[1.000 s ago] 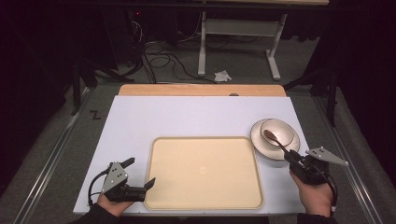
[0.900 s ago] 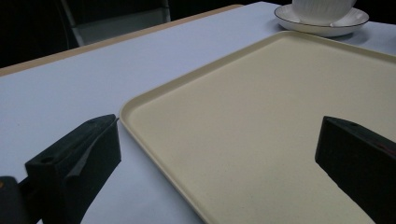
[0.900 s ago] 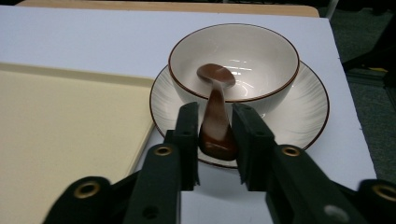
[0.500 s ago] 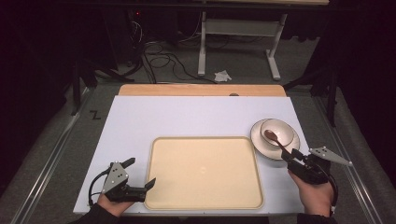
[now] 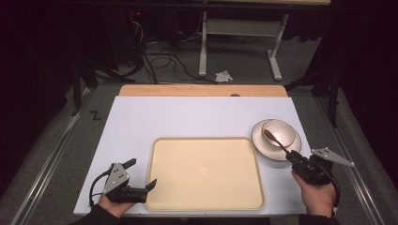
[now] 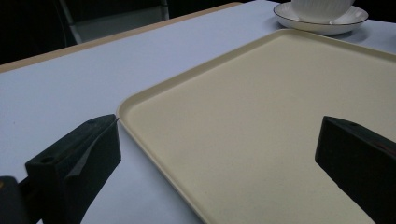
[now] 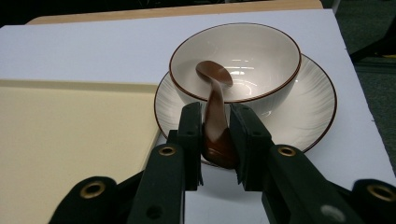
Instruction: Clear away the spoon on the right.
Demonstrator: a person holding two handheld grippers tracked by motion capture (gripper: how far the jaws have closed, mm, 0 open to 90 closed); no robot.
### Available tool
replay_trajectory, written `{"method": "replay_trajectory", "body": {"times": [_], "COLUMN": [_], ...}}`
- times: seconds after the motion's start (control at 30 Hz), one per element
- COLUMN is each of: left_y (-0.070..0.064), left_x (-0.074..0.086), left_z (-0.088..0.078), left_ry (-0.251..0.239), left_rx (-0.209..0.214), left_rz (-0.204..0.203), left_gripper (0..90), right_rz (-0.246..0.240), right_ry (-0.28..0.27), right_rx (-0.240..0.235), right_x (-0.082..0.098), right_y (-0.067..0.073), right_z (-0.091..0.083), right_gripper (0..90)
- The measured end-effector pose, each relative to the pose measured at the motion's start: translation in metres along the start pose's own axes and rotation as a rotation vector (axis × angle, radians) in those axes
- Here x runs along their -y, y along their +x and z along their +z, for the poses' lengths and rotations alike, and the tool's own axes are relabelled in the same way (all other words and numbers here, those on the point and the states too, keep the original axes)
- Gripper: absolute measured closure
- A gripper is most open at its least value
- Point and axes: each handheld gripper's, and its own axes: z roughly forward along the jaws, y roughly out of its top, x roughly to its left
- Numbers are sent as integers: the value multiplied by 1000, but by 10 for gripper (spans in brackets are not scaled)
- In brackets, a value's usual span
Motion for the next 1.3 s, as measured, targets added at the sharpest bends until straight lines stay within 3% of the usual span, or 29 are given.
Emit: {"method": "replay_trajectory", "body": {"times": [0.07,0.23,0.63,0.77,0.97,1.3], "left_y": [0,0,0,-1,-1,-1], "left_x": [0,0,0,0,0,0], "left_z": [0,0,0,0,0,0], "left_ry": [0,-2,-3,0,1,-1], "left_rx": [1,1,4,6,6,6], "left_rz": [1,2,9,10,12,13], "left_gripper": [8,8,8,8,9,9], "right_rz": [-2,20,52,45,48,15], "right_ry": [-2,-24,-76,-45,7,14], "right_rx": [0,-30,-31,-26,-13,27], "right_x": [0,-1,-7,-7,-2,-2], "right_y": [0,0,1,3,-1,-1], "right_z": [0,-3,-14,-9,-1,-2], "right_gripper": [755,618,609,603,664,762]}}
